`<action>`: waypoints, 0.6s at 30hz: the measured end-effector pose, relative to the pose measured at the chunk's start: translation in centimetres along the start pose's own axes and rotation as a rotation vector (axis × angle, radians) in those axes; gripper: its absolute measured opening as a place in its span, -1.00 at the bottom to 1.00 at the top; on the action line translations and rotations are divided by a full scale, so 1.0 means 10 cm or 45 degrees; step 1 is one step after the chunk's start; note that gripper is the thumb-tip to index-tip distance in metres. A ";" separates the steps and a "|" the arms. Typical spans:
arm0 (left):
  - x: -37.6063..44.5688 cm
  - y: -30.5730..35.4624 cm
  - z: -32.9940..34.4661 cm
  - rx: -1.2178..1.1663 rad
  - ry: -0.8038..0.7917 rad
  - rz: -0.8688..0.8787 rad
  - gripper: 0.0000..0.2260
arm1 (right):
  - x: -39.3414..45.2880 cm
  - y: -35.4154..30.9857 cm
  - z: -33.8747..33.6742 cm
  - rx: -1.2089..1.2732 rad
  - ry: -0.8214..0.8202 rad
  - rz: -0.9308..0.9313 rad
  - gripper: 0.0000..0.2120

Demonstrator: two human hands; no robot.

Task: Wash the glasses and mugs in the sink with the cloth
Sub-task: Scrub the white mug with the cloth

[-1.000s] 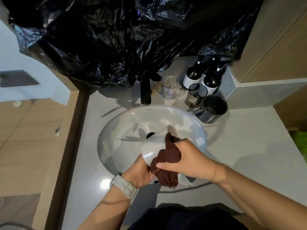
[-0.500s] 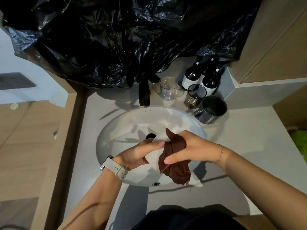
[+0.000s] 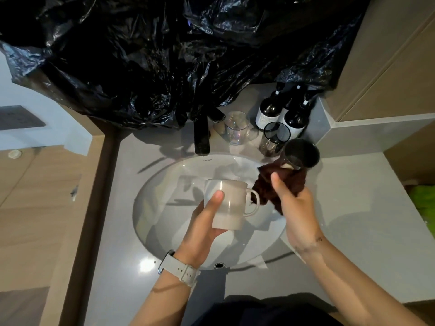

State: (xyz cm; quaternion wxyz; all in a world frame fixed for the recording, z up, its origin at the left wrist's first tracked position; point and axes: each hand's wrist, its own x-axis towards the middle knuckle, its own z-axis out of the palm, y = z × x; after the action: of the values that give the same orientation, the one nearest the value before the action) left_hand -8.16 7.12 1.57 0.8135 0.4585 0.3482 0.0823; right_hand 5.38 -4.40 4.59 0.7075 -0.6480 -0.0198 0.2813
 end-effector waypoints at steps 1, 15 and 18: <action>-0.01 -0.02 0.05 -0.016 0.008 0.015 -0.51 | -0.07 0.07 0.03 -0.011 -0.057 0.038 -0.76; -0.12 -0.11 0.26 -0.021 0.261 0.191 -0.58 | -0.18 0.25 -0.01 -0.298 -0.291 0.004 -0.80; -0.12 -0.14 0.21 0.057 0.289 0.222 -0.59 | -0.20 0.35 0.02 -0.362 -0.216 -0.057 -0.92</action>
State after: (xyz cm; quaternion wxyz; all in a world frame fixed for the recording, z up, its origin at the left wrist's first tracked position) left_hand -7.92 4.33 1.73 0.7482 0.4928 0.3986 0.1960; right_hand 2.31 -5.09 2.06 0.6107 -0.7148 -0.1336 0.3136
